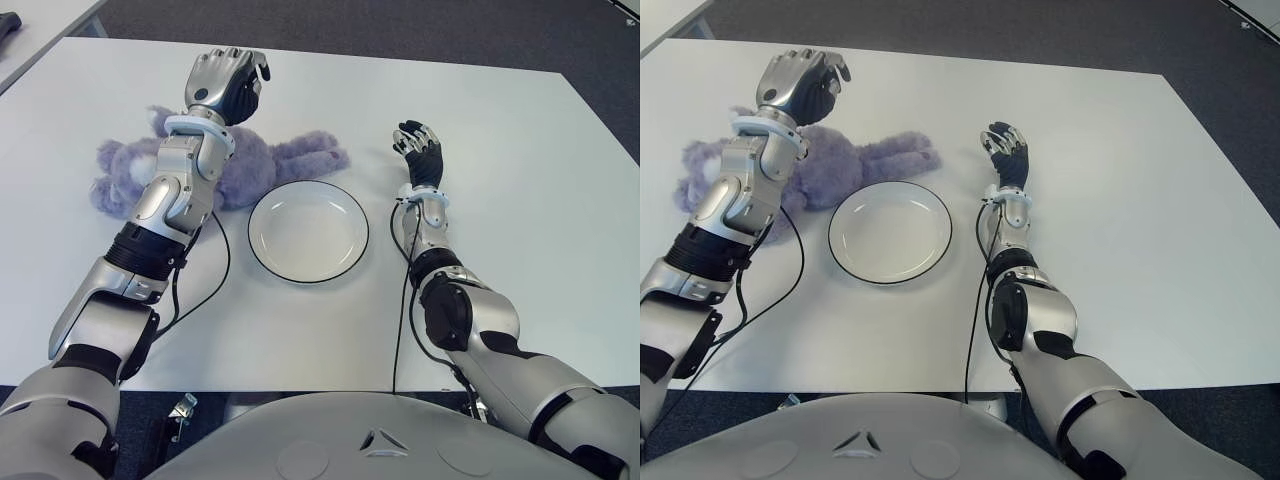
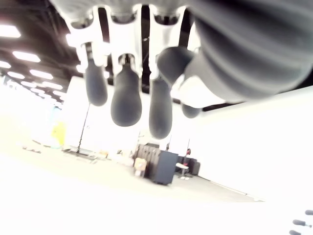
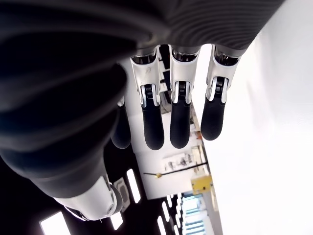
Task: Put the doll into the plate.
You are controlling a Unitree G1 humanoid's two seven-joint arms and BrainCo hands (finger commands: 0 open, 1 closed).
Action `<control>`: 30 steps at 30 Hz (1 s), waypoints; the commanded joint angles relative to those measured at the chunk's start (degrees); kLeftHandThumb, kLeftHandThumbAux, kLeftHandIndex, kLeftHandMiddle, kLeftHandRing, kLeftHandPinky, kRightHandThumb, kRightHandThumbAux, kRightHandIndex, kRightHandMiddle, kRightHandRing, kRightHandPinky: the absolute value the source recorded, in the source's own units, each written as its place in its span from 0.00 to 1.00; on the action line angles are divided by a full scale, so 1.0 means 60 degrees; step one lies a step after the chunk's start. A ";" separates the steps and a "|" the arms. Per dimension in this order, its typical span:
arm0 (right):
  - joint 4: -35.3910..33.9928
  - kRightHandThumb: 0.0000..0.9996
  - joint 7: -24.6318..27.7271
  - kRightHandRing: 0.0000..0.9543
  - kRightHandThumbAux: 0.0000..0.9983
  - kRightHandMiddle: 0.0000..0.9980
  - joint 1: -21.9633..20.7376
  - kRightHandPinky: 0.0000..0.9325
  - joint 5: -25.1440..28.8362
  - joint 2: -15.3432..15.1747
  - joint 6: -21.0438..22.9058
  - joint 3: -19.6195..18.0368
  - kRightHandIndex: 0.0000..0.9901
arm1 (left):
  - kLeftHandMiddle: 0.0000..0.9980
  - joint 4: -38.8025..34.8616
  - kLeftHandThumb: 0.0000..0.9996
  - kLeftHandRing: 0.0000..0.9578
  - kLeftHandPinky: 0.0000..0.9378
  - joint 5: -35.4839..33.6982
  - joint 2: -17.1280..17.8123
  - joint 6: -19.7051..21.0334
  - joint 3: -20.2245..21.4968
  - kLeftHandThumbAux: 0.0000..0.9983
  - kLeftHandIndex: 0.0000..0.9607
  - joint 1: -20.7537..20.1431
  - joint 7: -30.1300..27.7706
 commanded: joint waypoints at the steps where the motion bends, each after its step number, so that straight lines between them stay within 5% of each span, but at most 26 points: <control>1: 0.1189 0.28 -0.0214 0.28 0.83 0.28 0.2319 0.31 0.0097 0.0409 0.0169 -0.0085 0.29 | 0.52 -0.0077 0.85 0.74 0.38 0.0161 -0.0037 -0.0126 -0.0082 0.67 0.42 -0.0129 -0.0394; 5: 0.1188 0.28 -0.0191 0.28 0.82 0.29 0.2309 0.31 0.0124 0.0418 0.0200 -0.0094 0.28 | 0.52 -0.0126 0.85 0.75 0.49 0.0172 -0.0029 -0.0194 -0.0086 0.67 0.42 -0.0132 -0.0388; 10: 0.1188 0.30 -0.0196 0.28 0.82 0.28 0.2309 0.31 0.0131 0.0417 0.0209 -0.0097 0.29 | 0.51 -0.0326 0.85 0.75 0.52 0.0217 -0.0102 -0.0178 -0.0126 0.67 0.41 -0.0105 -0.0450; 12: 0.1190 0.30 -0.0231 0.28 0.82 0.28 0.2311 0.31 0.0105 0.0415 0.0204 -0.0077 0.29 | 0.51 -0.0412 0.85 0.75 0.50 0.0209 -0.0145 -0.0168 -0.0135 0.67 0.41 -0.0099 -0.0485; 15: 0.1193 0.30 -0.0278 0.28 0.82 0.28 0.2314 0.32 0.0065 0.0410 0.0197 -0.0046 0.29 | 0.51 -0.0471 0.85 0.74 0.33 0.0172 -0.0177 -0.0200 -0.0131 0.67 0.41 -0.0097 -0.0506; 18: 0.1193 0.30 -0.0319 0.28 0.82 0.28 0.2317 0.31 0.0028 0.0406 0.0186 -0.0015 0.29 | 0.51 -0.0606 0.85 0.73 0.31 0.0158 -0.0202 -0.0234 -0.0162 0.67 0.42 -0.0146 -0.0601; 23: 0.1189 0.29 -0.0355 0.28 0.83 0.28 0.2309 0.31 0.0007 0.0414 0.0164 0.0015 0.29 | 0.51 -0.0927 0.85 0.73 0.46 0.0220 -0.0269 -0.0175 -0.0218 0.67 0.42 -0.0259 -0.0849; 28: 0.1189 0.28 -0.0360 0.28 0.83 0.29 0.2309 0.31 0.0009 0.0407 0.0175 0.0050 0.29 | 0.51 -0.1100 0.85 0.74 0.41 0.0167 -0.0274 -0.0328 -0.0176 0.67 0.41 -0.0232 -0.0917; 30: 0.1191 0.28 -0.0364 0.28 0.83 0.29 0.2310 0.31 0.0007 0.0410 0.0173 0.0070 0.29 | 0.51 -0.1161 0.85 0.76 0.49 0.0168 -0.0234 -0.0417 -0.0159 0.67 0.41 -0.0220 -0.0931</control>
